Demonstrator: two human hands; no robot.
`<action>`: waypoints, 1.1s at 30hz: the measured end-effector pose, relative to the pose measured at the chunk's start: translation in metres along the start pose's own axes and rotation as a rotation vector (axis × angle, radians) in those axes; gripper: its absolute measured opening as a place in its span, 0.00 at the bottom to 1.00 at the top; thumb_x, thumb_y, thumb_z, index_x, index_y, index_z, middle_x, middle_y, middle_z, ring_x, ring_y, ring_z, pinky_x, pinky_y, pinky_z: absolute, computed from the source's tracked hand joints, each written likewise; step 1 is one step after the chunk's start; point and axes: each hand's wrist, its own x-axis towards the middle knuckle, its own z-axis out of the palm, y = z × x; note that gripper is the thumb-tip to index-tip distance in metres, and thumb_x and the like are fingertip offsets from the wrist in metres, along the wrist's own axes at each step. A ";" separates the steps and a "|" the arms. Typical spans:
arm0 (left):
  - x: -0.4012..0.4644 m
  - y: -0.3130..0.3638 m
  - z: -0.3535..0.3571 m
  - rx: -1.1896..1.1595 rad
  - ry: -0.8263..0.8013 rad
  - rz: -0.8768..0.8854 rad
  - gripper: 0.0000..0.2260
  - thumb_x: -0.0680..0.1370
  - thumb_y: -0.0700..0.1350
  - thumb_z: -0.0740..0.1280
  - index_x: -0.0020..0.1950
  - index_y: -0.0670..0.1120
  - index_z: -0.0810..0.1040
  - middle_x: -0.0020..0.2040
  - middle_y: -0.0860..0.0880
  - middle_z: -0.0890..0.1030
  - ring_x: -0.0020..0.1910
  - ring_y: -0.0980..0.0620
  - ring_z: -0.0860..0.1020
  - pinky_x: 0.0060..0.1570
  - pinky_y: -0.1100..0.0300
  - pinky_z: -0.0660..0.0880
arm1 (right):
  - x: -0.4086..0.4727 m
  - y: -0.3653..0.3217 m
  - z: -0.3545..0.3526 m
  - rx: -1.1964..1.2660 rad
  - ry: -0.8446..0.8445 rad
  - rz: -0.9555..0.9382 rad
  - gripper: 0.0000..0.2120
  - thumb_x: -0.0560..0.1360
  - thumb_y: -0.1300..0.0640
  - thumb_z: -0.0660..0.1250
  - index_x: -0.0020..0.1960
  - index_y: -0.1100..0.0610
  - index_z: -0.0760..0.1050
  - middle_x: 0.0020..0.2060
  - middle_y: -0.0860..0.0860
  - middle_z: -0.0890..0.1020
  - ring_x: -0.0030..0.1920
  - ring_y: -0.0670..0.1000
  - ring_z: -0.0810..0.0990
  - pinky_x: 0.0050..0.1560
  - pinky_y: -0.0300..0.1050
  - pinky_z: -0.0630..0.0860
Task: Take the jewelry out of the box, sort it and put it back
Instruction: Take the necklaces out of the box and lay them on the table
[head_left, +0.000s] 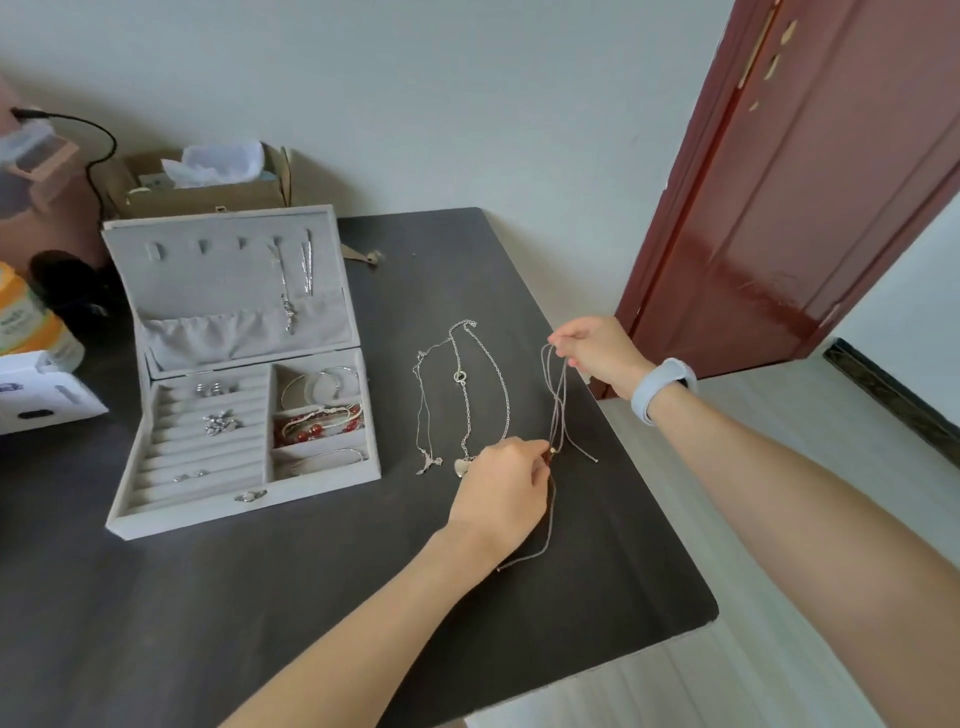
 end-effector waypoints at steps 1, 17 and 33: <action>0.002 -0.002 0.000 0.025 0.008 0.021 0.10 0.78 0.40 0.57 0.52 0.44 0.77 0.45 0.48 0.76 0.46 0.47 0.73 0.46 0.55 0.68 | 0.007 0.001 0.002 -0.012 -0.010 0.003 0.09 0.75 0.66 0.61 0.51 0.66 0.78 0.37 0.53 0.77 0.30 0.44 0.71 0.24 0.24 0.66; 0.023 -0.044 0.003 0.560 -0.090 0.401 0.24 0.79 0.57 0.47 0.60 0.50 0.78 0.63 0.49 0.77 0.64 0.50 0.73 0.56 0.44 0.71 | 0.062 0.009 0.036 -0.073 0.112 -0.123 0.12 0.76 0.65 0.58 0.56 0.63 0.76 0.52 0.60 0.80 0.44 0.57 0.80 0.49 0.42 0.77; 0.035 -0.047 -0.012 0.576 -0.162 0.360 0.36 0.75 0.61 0.31 0.74 0.45 0.60 0.75 0.48 0.58 0.74 0.53 0.57 0.69 0.43 0.52 | 0.036 0.022 0.039 -0.881 -0.394 -0.389 0.22 0.81 0.51 0.40 0.75 0.51 0.44 0.75 0.46 0.44 0.74 0.44 0.41 0.73 0.55 0.37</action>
